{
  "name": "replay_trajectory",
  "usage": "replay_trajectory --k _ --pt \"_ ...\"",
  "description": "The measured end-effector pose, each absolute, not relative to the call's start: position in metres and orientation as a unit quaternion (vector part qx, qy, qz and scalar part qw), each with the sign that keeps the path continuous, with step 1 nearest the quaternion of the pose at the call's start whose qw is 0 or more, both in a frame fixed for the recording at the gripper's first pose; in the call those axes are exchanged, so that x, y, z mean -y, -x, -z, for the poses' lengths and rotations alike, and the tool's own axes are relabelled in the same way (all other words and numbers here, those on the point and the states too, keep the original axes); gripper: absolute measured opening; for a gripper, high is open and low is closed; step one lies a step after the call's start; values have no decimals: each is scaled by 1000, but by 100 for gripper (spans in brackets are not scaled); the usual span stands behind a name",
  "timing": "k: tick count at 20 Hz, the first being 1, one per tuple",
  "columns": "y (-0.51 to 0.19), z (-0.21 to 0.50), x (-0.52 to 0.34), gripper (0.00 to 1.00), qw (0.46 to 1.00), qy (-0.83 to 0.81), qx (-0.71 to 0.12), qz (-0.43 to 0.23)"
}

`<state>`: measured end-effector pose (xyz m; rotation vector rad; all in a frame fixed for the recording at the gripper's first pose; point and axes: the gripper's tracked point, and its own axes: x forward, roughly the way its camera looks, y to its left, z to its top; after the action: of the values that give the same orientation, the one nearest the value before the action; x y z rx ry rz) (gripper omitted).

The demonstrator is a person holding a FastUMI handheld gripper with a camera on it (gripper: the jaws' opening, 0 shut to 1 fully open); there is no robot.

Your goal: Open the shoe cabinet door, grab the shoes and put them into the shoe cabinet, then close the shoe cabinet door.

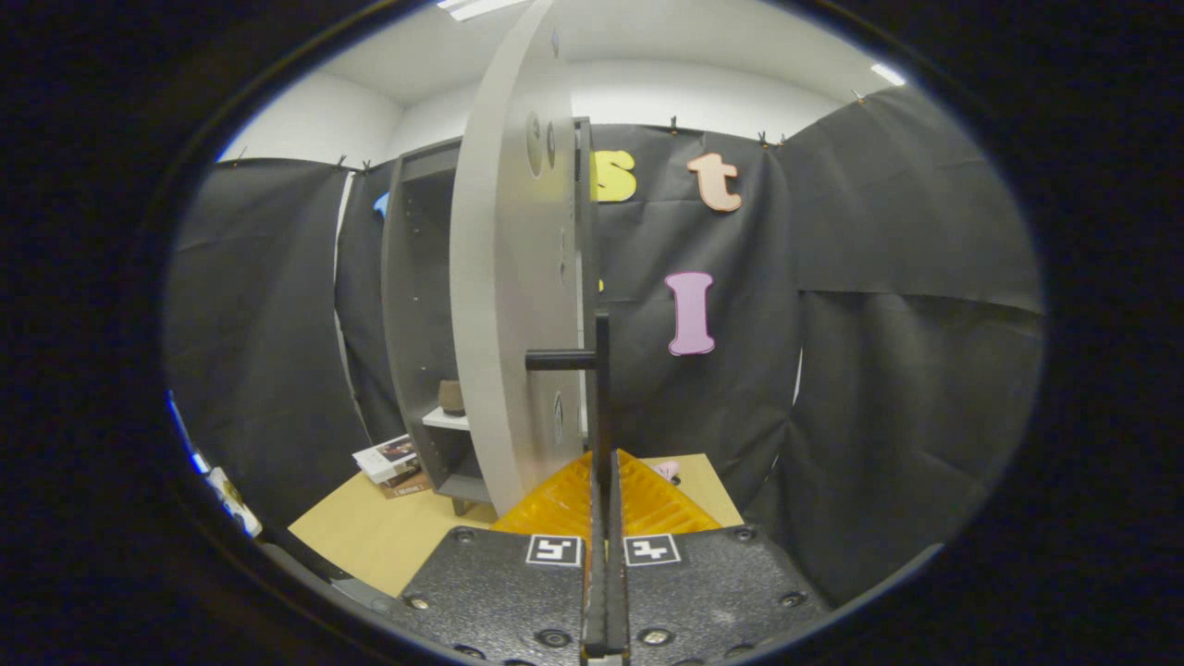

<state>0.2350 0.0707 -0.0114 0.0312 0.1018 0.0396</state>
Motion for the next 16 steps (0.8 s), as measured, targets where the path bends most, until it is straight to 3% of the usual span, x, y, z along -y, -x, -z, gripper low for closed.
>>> replay_trajectory --k 4,6,9,14,15,16 --pt "-220 7 -58 5 999 -10 -45 3" --pt "-209 4 -54 12 999 -1 -32 17" --pt "-187 7 -65 51 1000 7 -24 17" --pt "-139 53 -112 94 998 24 -54 -6" --pt "-140 65 -124 100 998 24 -63 -8" --pt "-140 80 -137 100 997 22 -76 -16"
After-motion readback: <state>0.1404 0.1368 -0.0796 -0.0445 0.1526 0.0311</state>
